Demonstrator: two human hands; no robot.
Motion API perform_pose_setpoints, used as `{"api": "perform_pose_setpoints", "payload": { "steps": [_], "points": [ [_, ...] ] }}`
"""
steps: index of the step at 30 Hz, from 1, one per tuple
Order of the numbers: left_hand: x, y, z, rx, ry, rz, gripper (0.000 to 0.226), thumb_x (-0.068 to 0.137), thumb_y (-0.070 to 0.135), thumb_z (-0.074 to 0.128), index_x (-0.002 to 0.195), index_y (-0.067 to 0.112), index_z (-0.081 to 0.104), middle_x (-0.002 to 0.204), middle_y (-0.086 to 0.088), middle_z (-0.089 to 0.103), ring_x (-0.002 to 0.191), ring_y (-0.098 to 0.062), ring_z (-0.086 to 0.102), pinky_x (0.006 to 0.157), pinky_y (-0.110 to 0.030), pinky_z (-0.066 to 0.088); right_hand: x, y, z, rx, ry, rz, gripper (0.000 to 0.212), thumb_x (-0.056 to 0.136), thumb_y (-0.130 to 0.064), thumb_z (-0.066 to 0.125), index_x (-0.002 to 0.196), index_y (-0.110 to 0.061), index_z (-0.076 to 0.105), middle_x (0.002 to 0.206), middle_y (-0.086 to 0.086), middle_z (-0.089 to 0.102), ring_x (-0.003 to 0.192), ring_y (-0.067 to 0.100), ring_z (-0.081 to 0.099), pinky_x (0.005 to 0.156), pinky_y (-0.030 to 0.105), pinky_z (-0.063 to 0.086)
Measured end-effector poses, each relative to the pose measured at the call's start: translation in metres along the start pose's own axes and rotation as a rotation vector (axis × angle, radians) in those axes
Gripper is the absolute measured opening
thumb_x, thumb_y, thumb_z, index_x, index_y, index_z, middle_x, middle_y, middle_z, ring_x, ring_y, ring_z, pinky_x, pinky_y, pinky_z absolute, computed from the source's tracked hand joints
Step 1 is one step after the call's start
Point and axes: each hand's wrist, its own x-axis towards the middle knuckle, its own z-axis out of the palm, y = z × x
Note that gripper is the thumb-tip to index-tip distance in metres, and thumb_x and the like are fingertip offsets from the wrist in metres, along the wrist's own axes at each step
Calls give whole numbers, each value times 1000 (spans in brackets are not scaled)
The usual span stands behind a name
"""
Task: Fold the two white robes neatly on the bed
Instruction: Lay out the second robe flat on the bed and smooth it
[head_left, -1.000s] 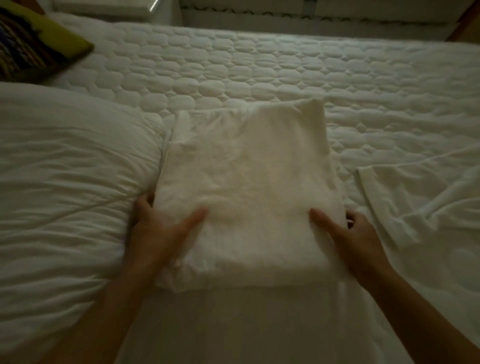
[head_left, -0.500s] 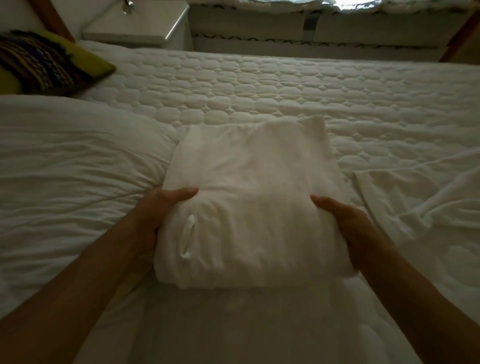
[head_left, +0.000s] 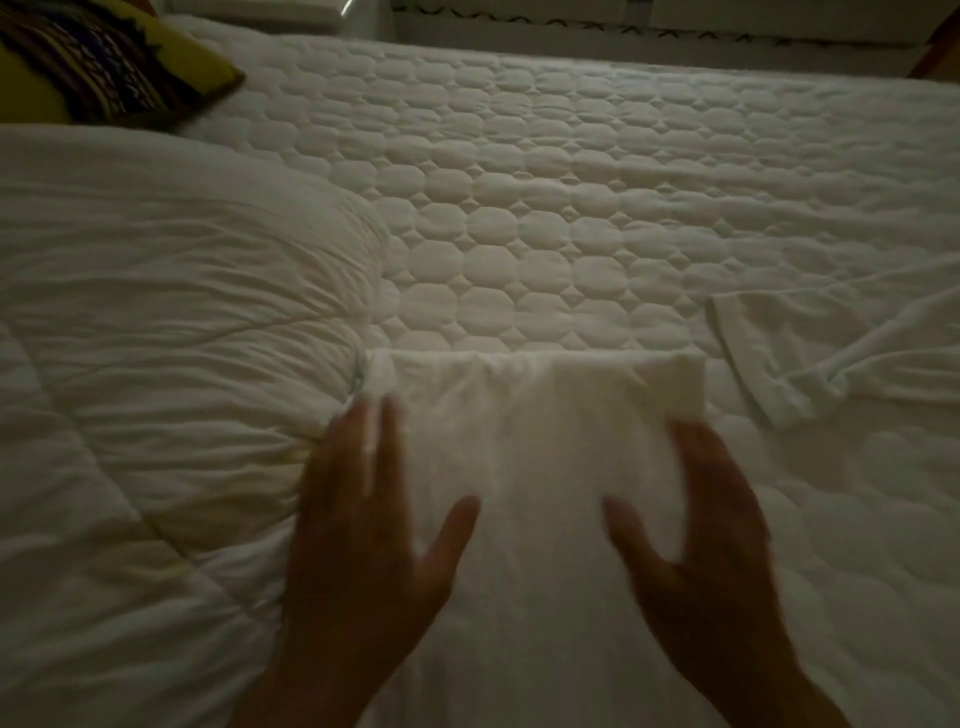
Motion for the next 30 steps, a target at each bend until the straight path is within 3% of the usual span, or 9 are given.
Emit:
{"api": "perform_pose_setpoints", "payload": {
  "steps": [3, 5, 11, 14, 18, 20, 22, 27, 30],
  "points": [
    [38, 5, 43, 168, -131, 267, 70, 97, 69, 21, 161, 40, 13, 171, -7, 14, 157, -30, 16, 125, -54, 11, 38, -4, 48, -208, -274, -277, 66, 95, -65, 23, 156, -43, 9, 168, 4, 0, 155, 21, -1, 123, 53, -2],
    [56, -18, 67, 251, -286, 157, 73, 91, 78, 8, 158, 50, 2, 172, 0, -2, 158, -28, 2, 124, -50, 1, 56, 27, 68, -336, -337, -234, 67, 94, -72, 16, 156, -49, 0, 168, 0, -14, 154, 19, -11, 122, 56, -3],
    [57, -25, 74, 284, -282, 116, 78, 88, 79, 6, 159, 47, -4, 172, 1, -7, 158, -28, -3, 126, -47, -3, 60, 47, 68, -313, -351, -22, 70, 93, -76, 16, 152, -53, -11, 165, -1, -24, 152, 17, -21, 121, 58, -7],
    [36, -19, 59, 299, -248, 72, 82, 90, 75, 9, 162, 37, 2, 172, -9, -2, 157, -32, 2, 126, -52, 1, 33, 32, 54, -250, -292, 59, 72, 93, -75, 21, 154, -49, -7, 167, 8, -14, 153, 23, -14, 121, 57, -6],
    [-22, -37, 17, 42, -106, -309, 96, 83, 73, 55, 156, 15, 32, 156, -22, 37, 138, -42, 42, 111, -52, 36, -29, 36, 21, 30, -171, 375, 98, 78, -79, 56, 156, -35, 14, 162, 11, 20, 147, 32, 22, 119, 51, 22],
    [-21, -52, -2, -151, -204, -580, 93, 75, 66, 75, 143, 8, 47, 139, -22, 57, 124, -41, 56, 101, -47, 46, -29, 48, 4, 99, -256, 618, 112, 59, -87, 66, 145, -20, 43, 140, 11, 53, 125, 33, 52, 106, 52, 45],
    [-5, -59, -9, -276, -320, -662, 88, 68, 67, 80, 129, 7, 63, 124, -17, 70, 112, -36, 66, 94, -43, 54, -16, 60, -8, 278, -328, 761, 102, 51, -81, 75, 123, -11, 66, 111, 8, 72, 98, 29, 68, 90, 50, 57],
    [27, -68, 3, -447, -429, -743, 122, 35, 91, 76, 125, 9, 69, 117, -10, 74, 104, -29, 72, 91, -44, 60, 3, 61, -11, 530, -431, 898, 95, 29, -58, 94, 107, -8, 72, 92, 8, 78, 84, 33, 75, 77, 47, 61],
    [33, -71, -1, -681, -463, -866, 117, 34, 76, 91, 126, 8, 66, 109, -12, 76, 92, -31, 75, 82, -47, 63, 4, 57, -16, 601, -509, 891, 90, 29, -48, 94, 106, -6, 71, 93, 13, 78, 83, 37, 75, 73, 46, 61]
  ]
}}
